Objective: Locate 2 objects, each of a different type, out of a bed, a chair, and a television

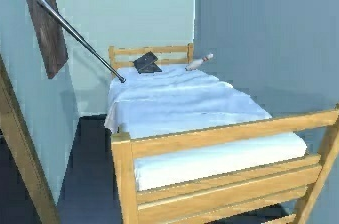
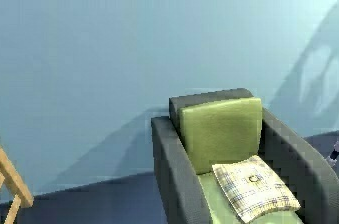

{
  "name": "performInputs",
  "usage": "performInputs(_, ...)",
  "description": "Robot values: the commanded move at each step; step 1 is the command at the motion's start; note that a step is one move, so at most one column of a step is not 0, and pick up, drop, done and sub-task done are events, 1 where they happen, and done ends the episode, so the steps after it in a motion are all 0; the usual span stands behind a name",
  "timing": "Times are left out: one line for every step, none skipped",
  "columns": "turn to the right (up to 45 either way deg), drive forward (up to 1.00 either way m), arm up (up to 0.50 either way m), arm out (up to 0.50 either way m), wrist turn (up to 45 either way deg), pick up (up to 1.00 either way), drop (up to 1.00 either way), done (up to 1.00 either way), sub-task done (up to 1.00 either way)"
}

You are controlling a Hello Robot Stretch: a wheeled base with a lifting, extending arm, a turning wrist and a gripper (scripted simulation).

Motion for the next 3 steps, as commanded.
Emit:
performInputs(0.0, 0.0, 0.0, 0.0, 0.0, 0.0, 0.0, 0.0, 1.0)
performInputs(-39.0, 0.0, 0.0, 0.0, 0.0, 0.0, 0.0, 0.0, 0.0)
performInputs(0.0, 0.65, 0.0, 0.0, 0.0, 0.0, 0.0, 0.0, 0.0)
